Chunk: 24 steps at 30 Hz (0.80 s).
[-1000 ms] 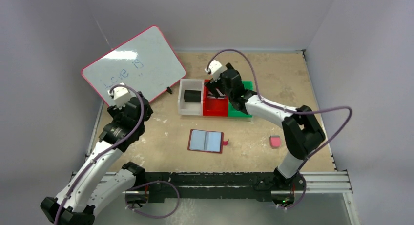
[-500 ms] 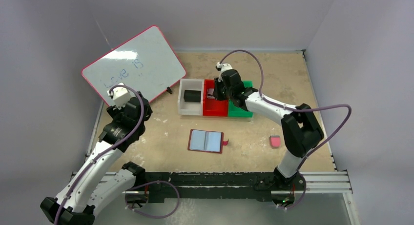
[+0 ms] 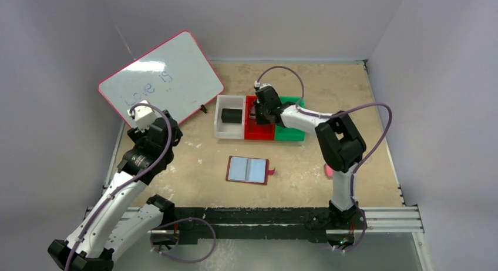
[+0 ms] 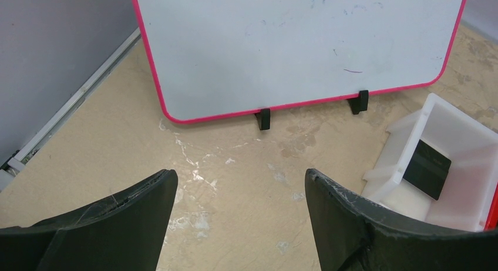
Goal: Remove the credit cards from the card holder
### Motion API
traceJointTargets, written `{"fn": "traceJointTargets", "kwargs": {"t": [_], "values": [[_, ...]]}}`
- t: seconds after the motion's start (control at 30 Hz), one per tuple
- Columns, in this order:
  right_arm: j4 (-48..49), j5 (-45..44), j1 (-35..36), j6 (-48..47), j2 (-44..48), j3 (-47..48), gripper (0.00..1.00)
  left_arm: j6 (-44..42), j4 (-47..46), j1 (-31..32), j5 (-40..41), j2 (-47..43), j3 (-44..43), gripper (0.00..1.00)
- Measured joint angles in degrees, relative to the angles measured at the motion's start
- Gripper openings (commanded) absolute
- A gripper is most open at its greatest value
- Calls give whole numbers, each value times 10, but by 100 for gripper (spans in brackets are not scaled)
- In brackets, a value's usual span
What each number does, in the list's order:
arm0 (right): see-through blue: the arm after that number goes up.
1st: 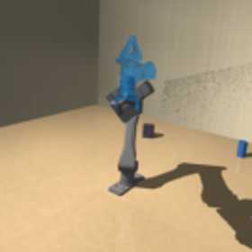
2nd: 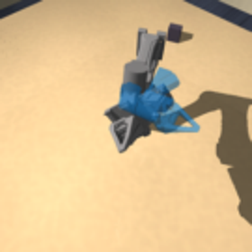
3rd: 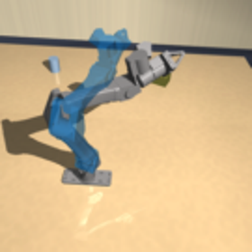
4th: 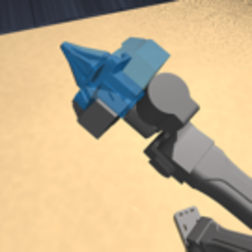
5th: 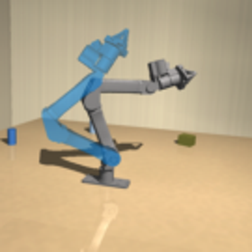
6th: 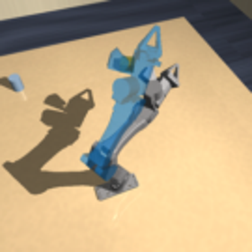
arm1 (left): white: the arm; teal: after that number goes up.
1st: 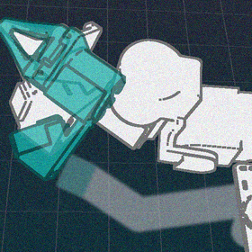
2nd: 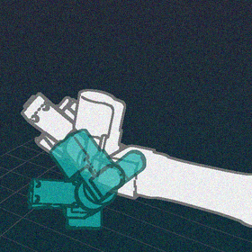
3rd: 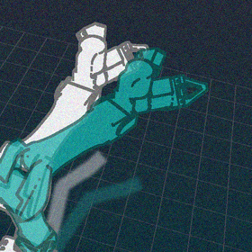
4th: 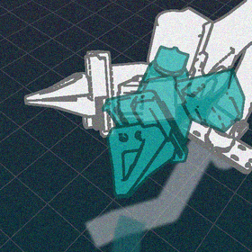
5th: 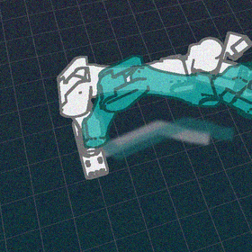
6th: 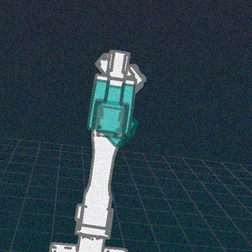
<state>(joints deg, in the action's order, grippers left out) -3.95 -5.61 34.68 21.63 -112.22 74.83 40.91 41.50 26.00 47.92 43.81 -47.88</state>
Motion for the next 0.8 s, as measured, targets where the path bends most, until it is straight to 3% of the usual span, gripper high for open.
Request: {"fn": "traceJointTargets", "kwargs": {"t": [0.8], "values": [[-50, -169, 43, -13, -67, 75, 16, 0, 0, 0, -2, 2, 0, 80]]}}
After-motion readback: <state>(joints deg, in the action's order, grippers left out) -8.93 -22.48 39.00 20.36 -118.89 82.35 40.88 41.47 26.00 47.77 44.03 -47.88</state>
